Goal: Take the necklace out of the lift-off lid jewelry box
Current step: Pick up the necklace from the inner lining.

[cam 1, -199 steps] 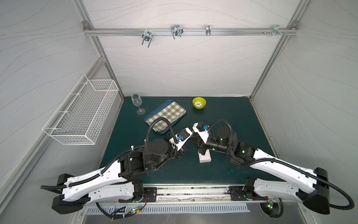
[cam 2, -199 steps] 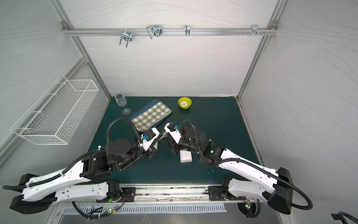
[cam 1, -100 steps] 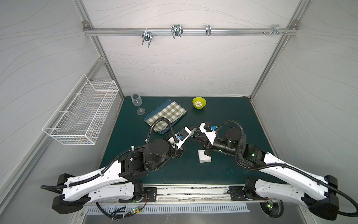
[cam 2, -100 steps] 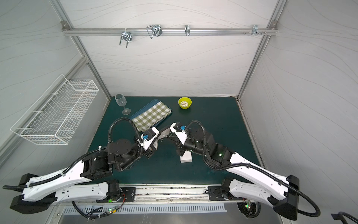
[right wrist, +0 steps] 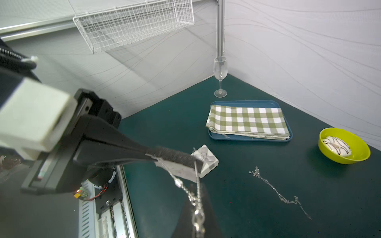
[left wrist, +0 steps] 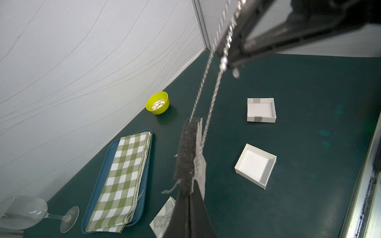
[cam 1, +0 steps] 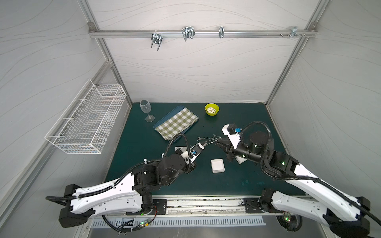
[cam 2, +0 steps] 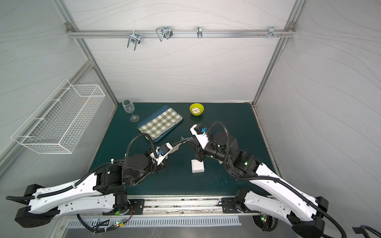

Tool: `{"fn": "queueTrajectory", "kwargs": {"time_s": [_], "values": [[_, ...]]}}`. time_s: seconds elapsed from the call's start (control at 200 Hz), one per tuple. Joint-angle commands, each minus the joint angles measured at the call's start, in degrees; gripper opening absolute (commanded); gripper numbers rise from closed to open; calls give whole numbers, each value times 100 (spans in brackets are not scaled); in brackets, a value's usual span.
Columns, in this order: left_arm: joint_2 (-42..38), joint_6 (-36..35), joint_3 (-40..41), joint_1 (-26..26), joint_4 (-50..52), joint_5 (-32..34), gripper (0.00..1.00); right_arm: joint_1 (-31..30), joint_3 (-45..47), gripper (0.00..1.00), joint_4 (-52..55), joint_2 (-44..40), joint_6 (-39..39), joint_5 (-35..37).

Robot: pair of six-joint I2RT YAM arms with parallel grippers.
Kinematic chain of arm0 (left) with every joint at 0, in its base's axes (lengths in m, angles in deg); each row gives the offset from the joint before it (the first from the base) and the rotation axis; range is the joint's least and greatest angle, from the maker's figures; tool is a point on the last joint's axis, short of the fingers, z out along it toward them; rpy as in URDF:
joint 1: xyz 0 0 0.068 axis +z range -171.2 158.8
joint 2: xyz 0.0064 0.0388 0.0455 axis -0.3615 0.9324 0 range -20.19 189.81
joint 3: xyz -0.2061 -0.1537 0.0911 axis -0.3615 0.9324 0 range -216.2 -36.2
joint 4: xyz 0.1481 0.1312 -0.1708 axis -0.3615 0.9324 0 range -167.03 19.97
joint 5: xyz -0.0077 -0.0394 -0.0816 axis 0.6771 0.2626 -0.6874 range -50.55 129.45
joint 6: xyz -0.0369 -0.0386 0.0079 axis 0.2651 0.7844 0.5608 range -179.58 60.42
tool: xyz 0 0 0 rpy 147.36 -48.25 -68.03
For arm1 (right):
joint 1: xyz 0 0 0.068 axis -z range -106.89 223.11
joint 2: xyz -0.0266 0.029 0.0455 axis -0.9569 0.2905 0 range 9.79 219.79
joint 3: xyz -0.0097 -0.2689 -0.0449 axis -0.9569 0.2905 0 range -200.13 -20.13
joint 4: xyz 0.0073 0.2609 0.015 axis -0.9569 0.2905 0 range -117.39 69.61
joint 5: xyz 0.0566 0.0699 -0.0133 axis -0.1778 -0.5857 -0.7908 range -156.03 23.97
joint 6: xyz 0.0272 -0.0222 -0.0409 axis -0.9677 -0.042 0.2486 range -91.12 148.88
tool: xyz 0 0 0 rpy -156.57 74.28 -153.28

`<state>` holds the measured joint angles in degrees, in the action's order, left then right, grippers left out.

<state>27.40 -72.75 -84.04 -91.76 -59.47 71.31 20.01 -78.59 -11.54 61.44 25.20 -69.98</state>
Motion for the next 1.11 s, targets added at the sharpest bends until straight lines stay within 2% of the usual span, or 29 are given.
{"fn": "queueTrajectory", "kwargs": {"time_s": [0.0,0.295,0.75,0.915,1.1], "values": [[-218,94,73,6,-90,-73,0,245,-289,0,139,130,-62,-260],[-581,126,500,4,-121,-467,0,743,-879,0,435,668,-121,-593],[-620,372,908,39,-121,-404,0,1173,-1578,0,613,1189,15,-808],[-705,676,1083,191,-120,-413,0,1379,-1922,0,999,1573,-67,-792],[-861,1175,1340,454,-138,-504,0,1557,-1909,0,1037,2128,-421,-1244]]}}
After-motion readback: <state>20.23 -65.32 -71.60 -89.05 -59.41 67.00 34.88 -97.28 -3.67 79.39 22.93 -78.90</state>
